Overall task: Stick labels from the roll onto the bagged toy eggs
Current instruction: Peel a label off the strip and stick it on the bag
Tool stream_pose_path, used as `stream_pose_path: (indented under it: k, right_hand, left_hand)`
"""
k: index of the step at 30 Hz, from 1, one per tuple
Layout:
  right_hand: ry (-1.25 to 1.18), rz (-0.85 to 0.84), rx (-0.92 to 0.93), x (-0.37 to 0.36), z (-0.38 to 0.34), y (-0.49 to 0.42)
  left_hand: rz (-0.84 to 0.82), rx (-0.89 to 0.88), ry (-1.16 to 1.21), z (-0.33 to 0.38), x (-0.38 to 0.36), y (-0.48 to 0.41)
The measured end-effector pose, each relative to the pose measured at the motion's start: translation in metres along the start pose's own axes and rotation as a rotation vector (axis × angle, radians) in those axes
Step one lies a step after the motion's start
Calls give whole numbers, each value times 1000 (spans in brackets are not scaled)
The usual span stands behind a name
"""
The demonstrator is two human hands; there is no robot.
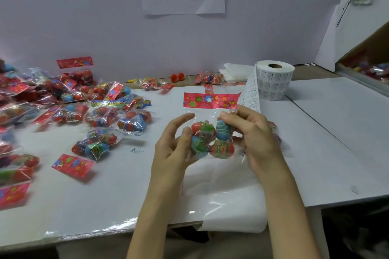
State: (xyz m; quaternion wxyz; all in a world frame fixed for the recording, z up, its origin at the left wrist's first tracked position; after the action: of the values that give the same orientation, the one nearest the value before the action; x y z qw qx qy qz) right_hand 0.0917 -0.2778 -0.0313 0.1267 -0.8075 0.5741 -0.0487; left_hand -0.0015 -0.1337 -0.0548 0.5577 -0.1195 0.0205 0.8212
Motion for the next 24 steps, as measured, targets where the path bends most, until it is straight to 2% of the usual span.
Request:
stream_pose_path:
  k: [5, 7, 10, 13, 16, 19, 22, 24]
  right_hand:
    - [93, -21, -7, 3, -2, 2]
    - [151, 75, 26, 20, -8, 0]
    - [392, 273, 97, 63, -18, 2]
    - [527, 314, 7, 94, -14, 8]
    - [580, 240, -91, 103, -8, 9]
    - [580, 142, -153, 96, -1, 9]
    - [519, 98, -120, 85, -3, 9]
    - [483, 71, -70, 77, -9, 9]
  left_hand:
    - [137, -7, 21, -1, 12, 1]
    - [250, 10, 38, -4, 25, 1]
    - [407, -17, -16, -2, 39, 4]
    - [498, -65, -43, 0, 43, 7]
    - [493, -53, -82, -3, 42, 6]
    - [396, -75, -210, -4, 32, 4]
    - [405, -134, -508, 4, 19, 7]
    - [409, -228, -588, 14, 12, 10]
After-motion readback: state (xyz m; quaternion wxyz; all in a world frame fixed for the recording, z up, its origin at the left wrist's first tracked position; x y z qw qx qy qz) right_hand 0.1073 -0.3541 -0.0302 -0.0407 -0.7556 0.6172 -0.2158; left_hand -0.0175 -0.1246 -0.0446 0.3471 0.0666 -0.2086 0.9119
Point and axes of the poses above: each hand's wrist, its own y-axis away from the middle knuckle, its own x-axis out of the back of the hand, z = x × y, the point moved 8 cm from there along -y, towards the middle knuckle, and after that the axes turned 6 degrees about x, right-handed, at the moved point
